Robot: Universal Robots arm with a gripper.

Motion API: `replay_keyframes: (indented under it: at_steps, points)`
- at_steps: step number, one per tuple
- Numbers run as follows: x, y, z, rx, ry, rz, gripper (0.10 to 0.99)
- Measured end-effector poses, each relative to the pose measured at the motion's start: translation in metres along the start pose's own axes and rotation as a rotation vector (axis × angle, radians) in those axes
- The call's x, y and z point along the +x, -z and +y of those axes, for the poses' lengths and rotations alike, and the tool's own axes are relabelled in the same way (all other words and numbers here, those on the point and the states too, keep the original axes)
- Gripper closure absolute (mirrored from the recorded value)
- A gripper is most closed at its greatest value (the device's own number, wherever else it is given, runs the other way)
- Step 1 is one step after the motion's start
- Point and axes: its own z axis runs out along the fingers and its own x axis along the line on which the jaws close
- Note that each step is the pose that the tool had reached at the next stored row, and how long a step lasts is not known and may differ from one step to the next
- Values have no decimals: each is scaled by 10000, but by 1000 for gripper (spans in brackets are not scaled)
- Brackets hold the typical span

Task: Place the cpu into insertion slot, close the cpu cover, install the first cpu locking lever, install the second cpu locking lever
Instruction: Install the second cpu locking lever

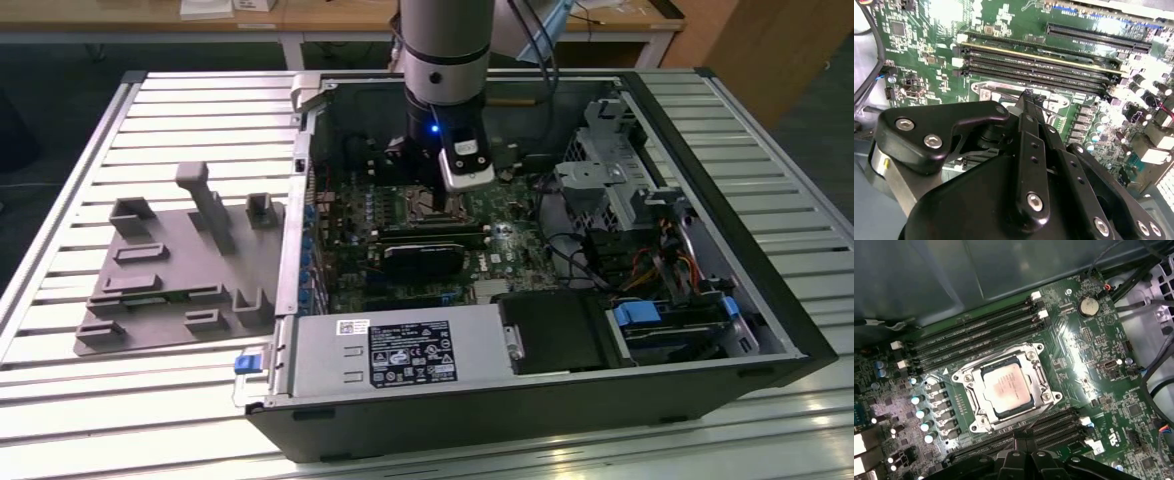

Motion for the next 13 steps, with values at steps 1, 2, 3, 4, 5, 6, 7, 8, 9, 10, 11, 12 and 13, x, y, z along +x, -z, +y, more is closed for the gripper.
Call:
replay_keyframes:
  at_steps: [1,2,3,4,5,6,7,8,9,10,11,12,13]
  points:
    - [4,-1,-9,-91,-6,35,980]
    - [8,-2,-19,-177,-13,69,980]
    - [12,-4,-29,-249,-17,98,980]
    - [14,-6,-41,-301,-19,119,980]
    - [16,-8,-52,-328,-22,130,980]
    - [17,-11,-63,-352,-24,140,980]
    - [19,-14,-72,-375,-24,149,980]
    - [22,-17,-81,-395,-25,157,980]
    - [28,-22,-88,-414,-26,164,980]
    - [35,-27,-95,-431,-28,171,980]
    - [43,-33,-102,-447,-28,177,980]
    - [52,-41,-110,-462,-29,182,980]
    - [60,-49,-116,-471,-30,186,980]
